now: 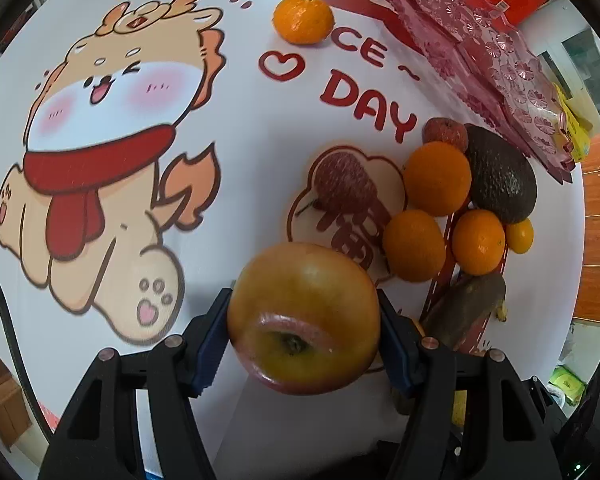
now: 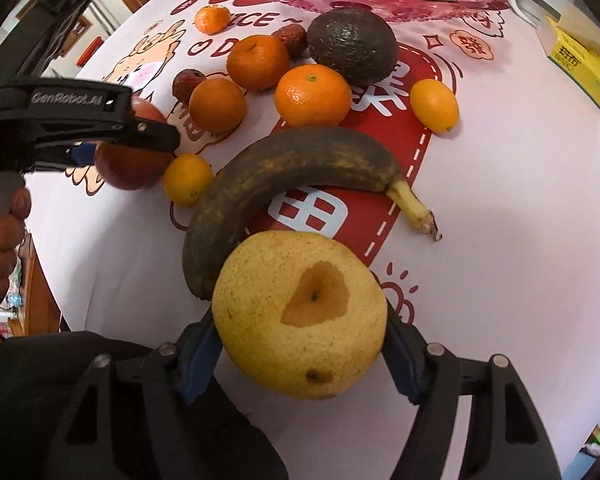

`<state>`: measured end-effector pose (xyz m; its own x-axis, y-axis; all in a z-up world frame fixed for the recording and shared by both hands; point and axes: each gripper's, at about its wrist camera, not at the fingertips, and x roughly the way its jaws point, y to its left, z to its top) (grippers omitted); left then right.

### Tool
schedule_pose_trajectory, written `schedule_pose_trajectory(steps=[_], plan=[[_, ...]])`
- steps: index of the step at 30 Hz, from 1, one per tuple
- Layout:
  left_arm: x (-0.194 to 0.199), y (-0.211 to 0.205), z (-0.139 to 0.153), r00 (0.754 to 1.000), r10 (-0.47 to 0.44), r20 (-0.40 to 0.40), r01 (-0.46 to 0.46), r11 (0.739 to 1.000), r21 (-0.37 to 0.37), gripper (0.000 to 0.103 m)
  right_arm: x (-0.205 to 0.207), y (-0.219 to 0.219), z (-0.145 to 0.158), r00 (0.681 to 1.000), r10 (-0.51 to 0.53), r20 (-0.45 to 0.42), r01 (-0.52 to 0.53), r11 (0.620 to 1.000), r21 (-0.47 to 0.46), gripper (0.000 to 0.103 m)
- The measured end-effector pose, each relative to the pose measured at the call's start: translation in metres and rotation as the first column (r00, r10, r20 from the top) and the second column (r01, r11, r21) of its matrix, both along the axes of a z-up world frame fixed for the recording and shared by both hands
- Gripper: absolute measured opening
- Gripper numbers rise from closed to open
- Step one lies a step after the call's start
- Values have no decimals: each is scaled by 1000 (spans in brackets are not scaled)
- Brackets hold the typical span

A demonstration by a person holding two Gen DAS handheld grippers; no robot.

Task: Organize fruits
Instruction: 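Grasp the red apple with the left tool while the right tool grasps the yellow pear, then carry apple and pear into the pink glass bowl and open both tools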

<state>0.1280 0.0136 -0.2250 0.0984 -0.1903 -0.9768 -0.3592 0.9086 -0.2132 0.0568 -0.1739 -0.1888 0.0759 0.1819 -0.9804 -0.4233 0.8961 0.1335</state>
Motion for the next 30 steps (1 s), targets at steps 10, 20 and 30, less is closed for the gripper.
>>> schedule_pose_trajectory(steps=[10,20,30], plan=[[-25,-2,25,999,-28,41,27,999,23,65,-12,-12,8,996,-91,-18,91,996,18,71],[-32,18,84,992,-47,117,42,998,42,65,-15,-45,44,971,-239,2,238,965,109,71],[-16,33,165,970,-70,233,57,996,64,65,19,-66,102,934,-355,33,341,918,205,72]])
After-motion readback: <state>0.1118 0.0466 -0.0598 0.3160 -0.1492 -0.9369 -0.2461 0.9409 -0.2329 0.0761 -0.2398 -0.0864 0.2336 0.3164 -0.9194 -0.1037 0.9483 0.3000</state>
